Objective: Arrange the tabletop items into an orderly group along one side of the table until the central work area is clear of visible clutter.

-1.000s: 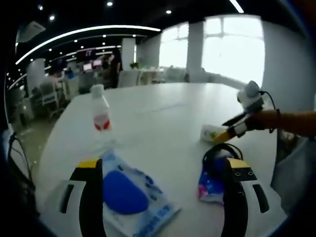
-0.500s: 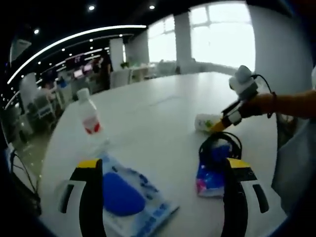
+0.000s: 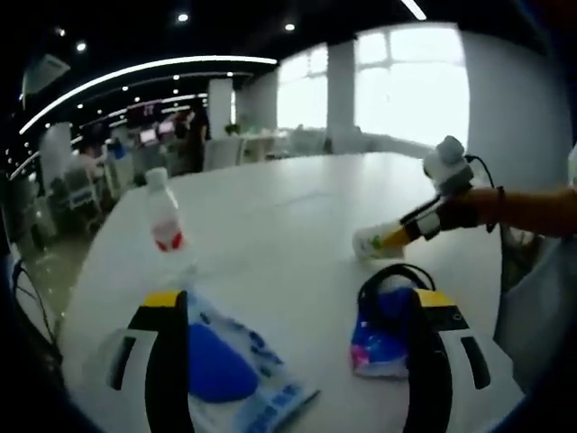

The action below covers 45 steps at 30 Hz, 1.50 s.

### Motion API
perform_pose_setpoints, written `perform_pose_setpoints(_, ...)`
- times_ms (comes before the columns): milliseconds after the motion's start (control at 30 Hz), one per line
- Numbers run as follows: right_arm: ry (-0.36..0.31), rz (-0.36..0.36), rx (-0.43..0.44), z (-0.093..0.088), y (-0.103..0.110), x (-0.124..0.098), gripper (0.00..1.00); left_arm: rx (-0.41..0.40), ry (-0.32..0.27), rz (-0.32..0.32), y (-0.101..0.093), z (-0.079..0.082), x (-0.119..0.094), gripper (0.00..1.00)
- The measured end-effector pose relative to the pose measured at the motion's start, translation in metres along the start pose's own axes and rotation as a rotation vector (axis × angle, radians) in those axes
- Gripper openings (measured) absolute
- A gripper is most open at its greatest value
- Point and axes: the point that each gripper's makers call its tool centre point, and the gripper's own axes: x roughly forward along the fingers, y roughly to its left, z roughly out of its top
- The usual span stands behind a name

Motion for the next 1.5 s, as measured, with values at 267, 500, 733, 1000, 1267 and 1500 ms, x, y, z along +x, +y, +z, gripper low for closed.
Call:
perform_pose_setpoints(267,-0.032,0.068,0.059,0.015,0.020,-0.009,0.53,0.040,0.003,-0.036,-0.016,0.002,0.003,0.98)
perform_pose_setpoints(500,-0.048,0.147,0.104,0.027,0.047,-0.019,0.52,0.104,-0.002,-0.073,-0.031,0.008,0.007,0.97)
perform_pose_setpoints(733,-0.030,0.227,0.077,0.034,0.081,-0.027,0.52,0.164,0.003,-0.126,-0.051,0.010,0.012,0.96)
perform_pose_setpoints(1000,0.011,0.329,0.048,0.028,0.117,-0.038,0.52,0.187,0.002,-0.191,-0.072,0.011,0.014,0.93)
perform_pose_setpoints(1267,0.053,0.407,0.042,0.020,0.145,-0.048,0.52,0.248,0.008,-0.218,-0.085,0.009,0.015,0.89)
perform_pose_setpoints(1500,0.093,0.432,0.018,0.010,0.157,-0.051,0.52,0.291,0.016,-0.229,-0.091,0.006,0.016,0.84)
